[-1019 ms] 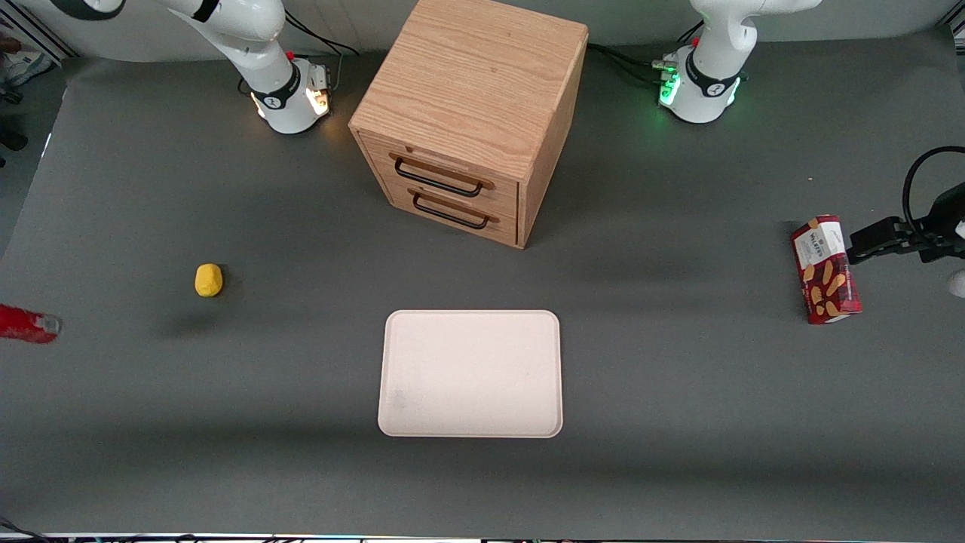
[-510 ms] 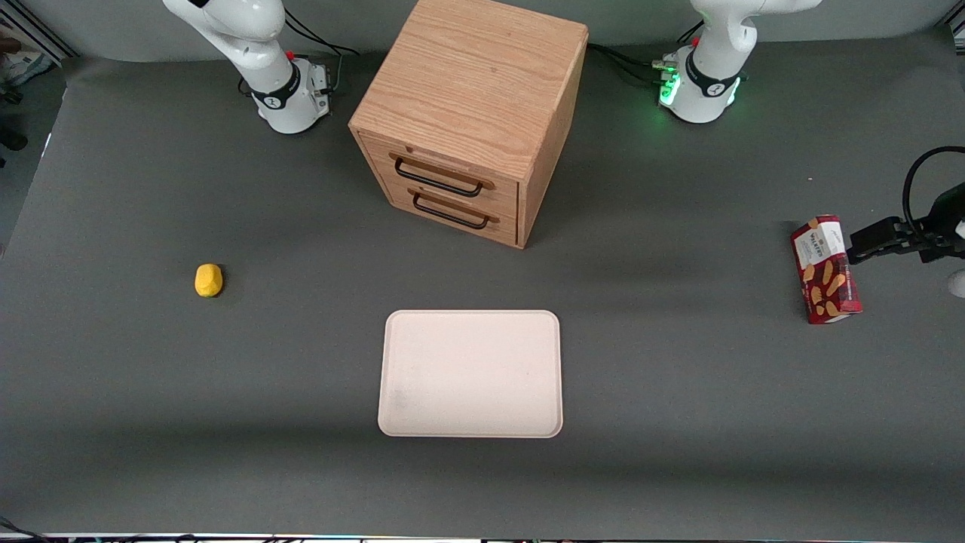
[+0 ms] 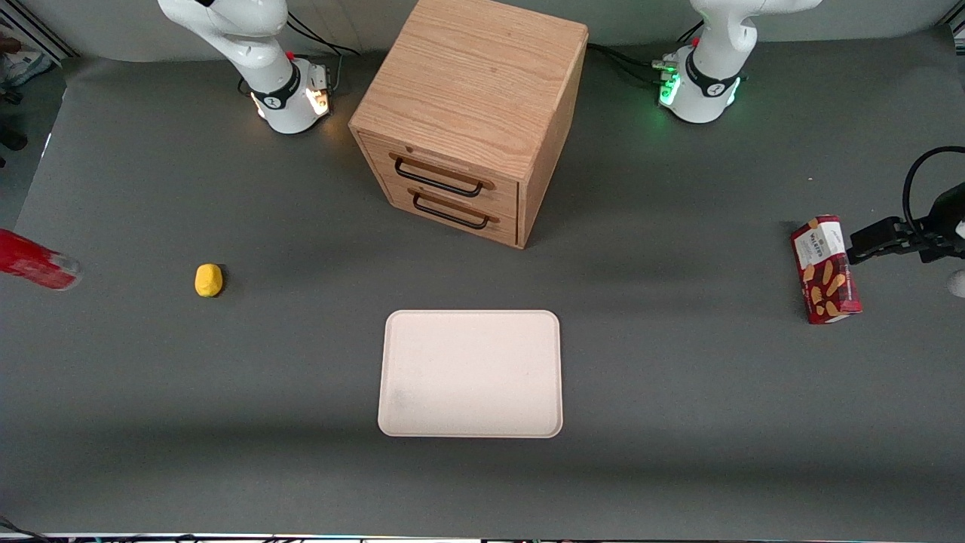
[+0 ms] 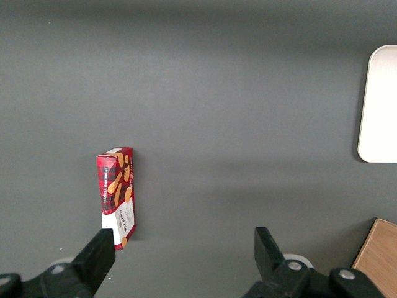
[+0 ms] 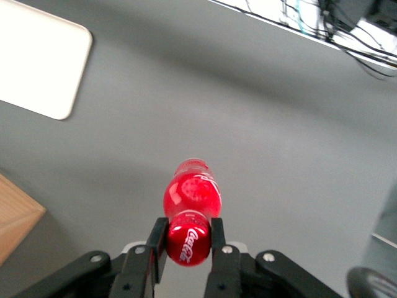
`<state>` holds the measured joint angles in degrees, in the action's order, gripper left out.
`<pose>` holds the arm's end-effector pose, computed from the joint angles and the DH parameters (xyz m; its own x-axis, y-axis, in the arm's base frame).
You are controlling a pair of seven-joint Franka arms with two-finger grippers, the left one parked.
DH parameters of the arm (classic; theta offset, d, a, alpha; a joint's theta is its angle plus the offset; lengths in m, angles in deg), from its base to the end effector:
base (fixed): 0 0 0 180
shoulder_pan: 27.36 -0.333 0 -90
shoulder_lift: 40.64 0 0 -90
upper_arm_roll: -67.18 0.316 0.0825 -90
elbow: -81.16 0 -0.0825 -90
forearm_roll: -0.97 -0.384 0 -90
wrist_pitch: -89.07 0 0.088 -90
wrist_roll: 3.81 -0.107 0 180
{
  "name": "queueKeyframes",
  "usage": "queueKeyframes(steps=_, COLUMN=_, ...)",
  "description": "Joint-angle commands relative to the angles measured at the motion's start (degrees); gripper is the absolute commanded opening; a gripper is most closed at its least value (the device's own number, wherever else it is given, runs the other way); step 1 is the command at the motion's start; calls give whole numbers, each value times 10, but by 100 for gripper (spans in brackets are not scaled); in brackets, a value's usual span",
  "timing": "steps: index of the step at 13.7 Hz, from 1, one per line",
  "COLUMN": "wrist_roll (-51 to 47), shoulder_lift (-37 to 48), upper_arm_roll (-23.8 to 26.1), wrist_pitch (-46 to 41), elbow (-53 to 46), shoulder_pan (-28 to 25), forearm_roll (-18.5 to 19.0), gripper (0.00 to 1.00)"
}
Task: Place coke bottle on tray
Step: 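Lift the bottle and carry it toward the white tray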
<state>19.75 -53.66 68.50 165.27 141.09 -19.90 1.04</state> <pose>0.5848 -0.0654 0.7119 0.9529 0.2984 0.0536 0.2978 -0.9544 0.0190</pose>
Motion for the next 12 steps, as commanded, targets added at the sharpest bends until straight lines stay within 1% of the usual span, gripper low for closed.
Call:
queueKeyframes(steps=1, wrist_roll=-123, shoulder_lift=-9, upper_arm_roll=-7, wrist_pitch=-4, elbow=-1, shoulder_pan=-76, forearm_roll=-30, gripper=0)
queueKeyframes(steps=2, wrist_roll=-177, shoulder_lift=-17, upper_arm_roll=-7, wrist_pitch=-1, elbow=-1, shoulder_pan=-102, forearm_roll=-39, gripper=0)
queueKeyframes(steps=4, wrist_roll=-281, shoulder_lift=-31, upper_arm_roll=-6, wrist_pitch=10, elbow=-4, shoulder_pan=-160, forearm_roll=-42, gripper=0)
queueKeyframes(steps=8, wrist_roll=-466, shoulder_lift=-59, upper_arm_roll=-6, wrist_pitch=67, elbow=-5, shoulder_pan=-265, forearm_roll=-44, gripper=0)
queueKeyframes(steps=10, wrist_roll=-541, shoulder_lift=-67, upper_arm_roll=-7, wrist_pitch=90, elbow=-7, shoulder_pan=-307, forearm_roll=-44, gripper=0)
queueKeyframes(steps=12, wrist_roll=-578, shoulder_lift=-74, upper_arm_roll=-7, wrist_pitch=104, elbow=-6, shoulder_pan=-329, forearm_roll=-44, gripper=0)
